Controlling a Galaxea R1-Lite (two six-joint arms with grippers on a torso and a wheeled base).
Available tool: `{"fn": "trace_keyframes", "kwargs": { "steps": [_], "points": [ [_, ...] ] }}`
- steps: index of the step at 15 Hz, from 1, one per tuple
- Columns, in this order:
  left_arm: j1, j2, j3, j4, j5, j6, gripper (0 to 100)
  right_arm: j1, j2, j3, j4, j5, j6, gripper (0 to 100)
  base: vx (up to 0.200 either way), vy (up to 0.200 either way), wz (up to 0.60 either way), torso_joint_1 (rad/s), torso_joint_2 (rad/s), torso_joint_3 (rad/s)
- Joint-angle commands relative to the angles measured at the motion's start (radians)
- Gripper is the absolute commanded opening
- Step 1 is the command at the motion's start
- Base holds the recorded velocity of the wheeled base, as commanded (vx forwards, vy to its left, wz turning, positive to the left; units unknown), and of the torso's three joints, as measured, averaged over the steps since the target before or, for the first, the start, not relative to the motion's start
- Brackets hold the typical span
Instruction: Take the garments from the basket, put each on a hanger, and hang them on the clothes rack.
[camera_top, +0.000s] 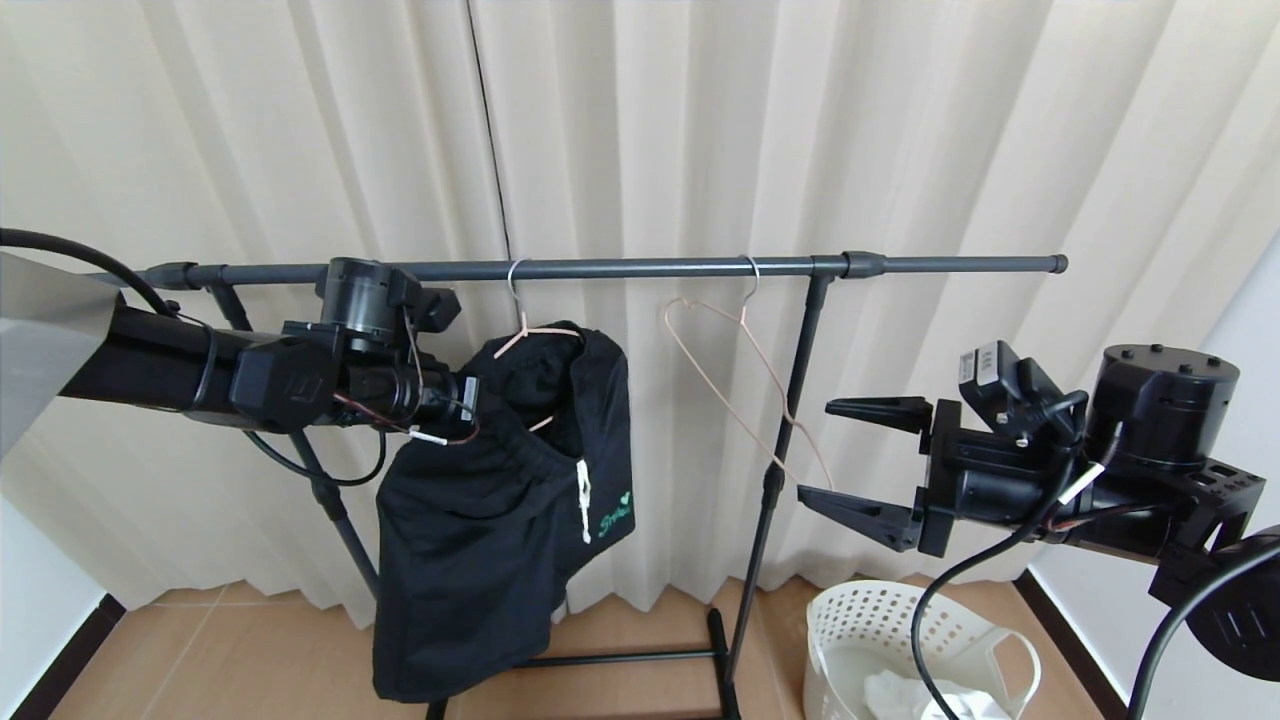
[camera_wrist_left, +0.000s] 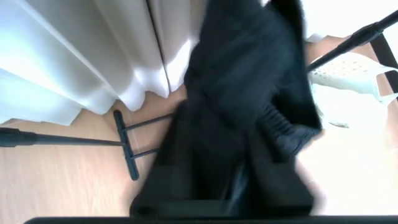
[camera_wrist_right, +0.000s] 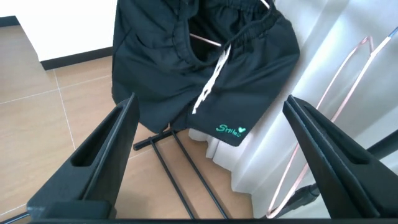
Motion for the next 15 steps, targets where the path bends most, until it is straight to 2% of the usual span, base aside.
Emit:
{"fn": "trace_keyframes", "kwargs": {
  "steps": [1, 5, 8, 9, 10, 12, 14, 15],
  "points": [
    [-0.007, -0.081, 0.041, 0.004, -0.003, 0.006, 100, 0.0, 0.0, 0.0, -0.003, 0.0, 0.0, 100, 0.0, 0.0, 0.0, 0.0, 0.0, 0.0],
    [-0.024, -0.244, 0.159, 0.008, -0.003, 0.008, 100, 0.0, -0.039, 0.001, 0.001, -0.001, 0.0, 100, 0.0, 0.0, 0.0, 0.0, 0.0, 0.0],
    [-0.039, -0.494, 0.355, 0.011, -0.006, 0.023, 100, -0.004, -0.076, -0.005, 0.003, -0.006, 0.026, 100, 0.0, 0.0, 0.0, 0.0, 0.0, 0.0],
    [-0.039, -0.57, 0.421, 0.011, -0.011, 0.04, 100, -0.004, -0.089, -0.006, 0.003, -0.029, 0.05, 100, 0.0, 0.0, 0.0, 0.0, 0.0, 0.0],
    [-0.039, -0.595, 0.443, 0.011, -0.011, 0.045, 100, -0.004, -0.094, -0.006, 0.001, -0.044, 0.061, 100, 0.0, 0.0, 0.0, 0.0, 0.0, 0.0],
    [-0.04, -0.742, 0.585, 0.008, -0.012, 0.054, 100, -0.001, -0.126, -0.014, -0.008, -0.177, 0.139, 100, 0.0, 0.0, 0.0, 0.0, 0.0, 0.0],
    [-0.04, -0.833, 0.679, 0.007, -0.012, 0.065, 100, 0.0, -0.185, 0.02, 0.004, -0.257, 0.218, 100, 0.0, 0.0, 0.0, 0.0, 0.0, 0.0],
    [-0.04, -0.854, 0.709, 0.005, -0.012, 0.071, 100, 0.0, -0.198, 0.041, 0.003, -0.276, 0.224, 100, 0.0, 0.0, 0.0, 0.0, 0.0, 0.0]
  ]
}}
